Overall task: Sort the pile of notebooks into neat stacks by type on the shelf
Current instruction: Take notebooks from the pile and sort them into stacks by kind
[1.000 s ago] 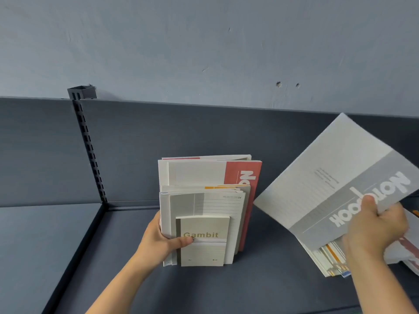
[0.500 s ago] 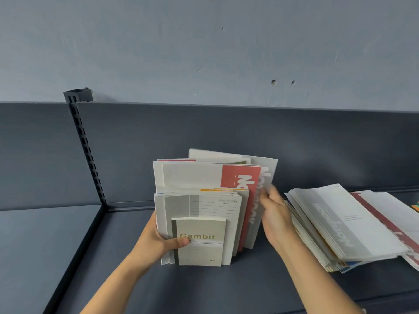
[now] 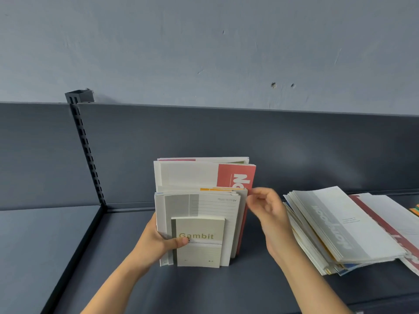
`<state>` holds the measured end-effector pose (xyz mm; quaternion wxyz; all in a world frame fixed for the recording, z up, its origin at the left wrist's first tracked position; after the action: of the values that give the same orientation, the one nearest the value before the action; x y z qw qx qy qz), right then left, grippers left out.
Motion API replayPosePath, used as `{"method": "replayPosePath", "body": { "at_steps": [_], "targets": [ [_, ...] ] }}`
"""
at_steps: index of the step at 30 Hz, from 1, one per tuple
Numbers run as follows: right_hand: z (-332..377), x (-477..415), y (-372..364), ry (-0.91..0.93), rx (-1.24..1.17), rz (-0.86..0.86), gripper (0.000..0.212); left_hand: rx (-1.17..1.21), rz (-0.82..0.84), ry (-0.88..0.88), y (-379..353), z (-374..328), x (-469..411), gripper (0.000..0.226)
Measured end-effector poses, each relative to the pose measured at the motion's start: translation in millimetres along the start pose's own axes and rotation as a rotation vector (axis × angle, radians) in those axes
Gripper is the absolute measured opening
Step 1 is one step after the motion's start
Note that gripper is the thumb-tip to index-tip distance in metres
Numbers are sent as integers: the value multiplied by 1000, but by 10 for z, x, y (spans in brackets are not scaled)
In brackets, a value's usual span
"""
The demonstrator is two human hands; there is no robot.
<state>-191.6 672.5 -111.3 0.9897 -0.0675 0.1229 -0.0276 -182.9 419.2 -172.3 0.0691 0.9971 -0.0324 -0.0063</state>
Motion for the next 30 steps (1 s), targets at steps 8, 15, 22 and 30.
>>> {"method": "replayPosePath", "body": {
  "at_steps": [8,15,22,30],
  "targets": [
    [61,-78,-38,-3,157,-14,15,-27,31,-7,20,-6,-5,86],
    [33,-114,70,-29,7,-109,14,-37,40,-23,28,-44,18,82],
    [-9,-86,506,-116,-53,-191,14,-42,17,-35,10,-36,4,71],
    [-288,63,746,-191,99,-279,19,-34,0,-9,7,-9,-32,60]
  ]
}}
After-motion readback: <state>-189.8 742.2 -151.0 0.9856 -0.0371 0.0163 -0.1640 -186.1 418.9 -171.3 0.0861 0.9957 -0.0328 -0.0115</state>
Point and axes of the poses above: each hand's wrist, its own x-axis away from the middle knuckle, its own y-axis out of the back of the hand, z = x × y, the point moved 1 cm from there along -x, towards the middle knuckle, and after that the axes turned 5 degrees about -x, right-handed, at the moved point
